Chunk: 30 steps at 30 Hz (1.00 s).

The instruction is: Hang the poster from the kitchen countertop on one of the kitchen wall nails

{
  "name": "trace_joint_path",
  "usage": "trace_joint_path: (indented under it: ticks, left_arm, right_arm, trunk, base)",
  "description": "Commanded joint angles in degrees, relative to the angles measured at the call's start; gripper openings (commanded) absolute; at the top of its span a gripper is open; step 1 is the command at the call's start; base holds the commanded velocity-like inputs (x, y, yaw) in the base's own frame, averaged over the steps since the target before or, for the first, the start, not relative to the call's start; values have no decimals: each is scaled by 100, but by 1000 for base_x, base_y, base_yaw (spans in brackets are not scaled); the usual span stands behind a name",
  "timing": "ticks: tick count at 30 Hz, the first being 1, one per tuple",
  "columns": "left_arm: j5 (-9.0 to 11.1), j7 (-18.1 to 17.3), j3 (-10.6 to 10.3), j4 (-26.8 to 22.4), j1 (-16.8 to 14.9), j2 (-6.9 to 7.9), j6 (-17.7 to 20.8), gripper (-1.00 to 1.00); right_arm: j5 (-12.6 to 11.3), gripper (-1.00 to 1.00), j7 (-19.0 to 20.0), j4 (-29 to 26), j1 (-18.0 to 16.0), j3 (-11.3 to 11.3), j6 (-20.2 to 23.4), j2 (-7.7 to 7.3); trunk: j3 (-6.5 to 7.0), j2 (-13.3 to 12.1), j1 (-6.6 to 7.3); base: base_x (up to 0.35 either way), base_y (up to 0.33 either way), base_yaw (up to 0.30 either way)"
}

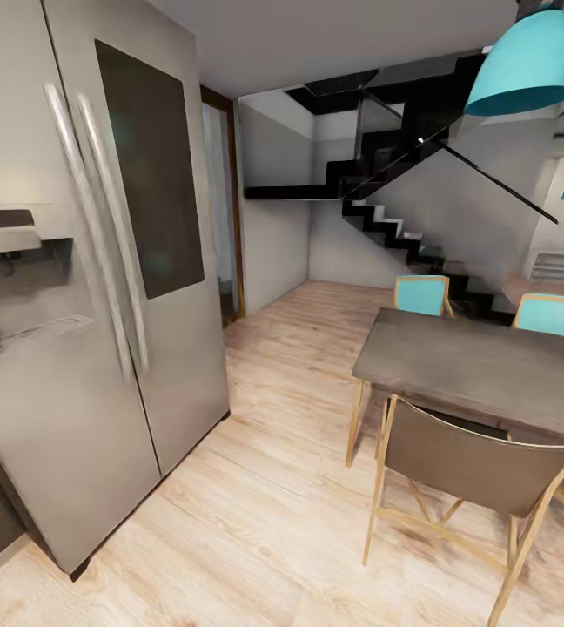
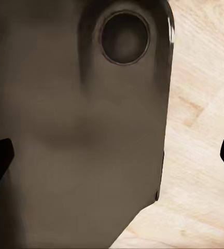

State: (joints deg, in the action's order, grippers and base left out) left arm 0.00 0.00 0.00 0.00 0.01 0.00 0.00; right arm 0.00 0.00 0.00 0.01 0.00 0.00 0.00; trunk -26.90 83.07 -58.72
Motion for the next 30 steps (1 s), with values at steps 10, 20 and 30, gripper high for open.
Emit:
trace_joint_path:
  ticks: [10, 20, 30]
  left_arm:
    - [9, -17, -15, -107, 77, -114, 86, 100]
    - [9, -17, -15, -107, 77, -114, 86, 100]
    - [-199, -8, 10, -396, 255, -263, 135, 100]
  right_arm:
    - [15, 100, 8, 10, -71, 17, 81, 102]
    - [15, 100, 8, 10, -71, 17, 81, 102]
    - [-22, 100, 3, -279, -351, -27, -180, -23]
  trunk:
    - [-3, 1, 0]
    - [-3, 1, 0]
    - [-3, 1, 0]
  base:
    - [0, 0, 0]
    - [0, 0, 0]
    - [0, 0, 0]
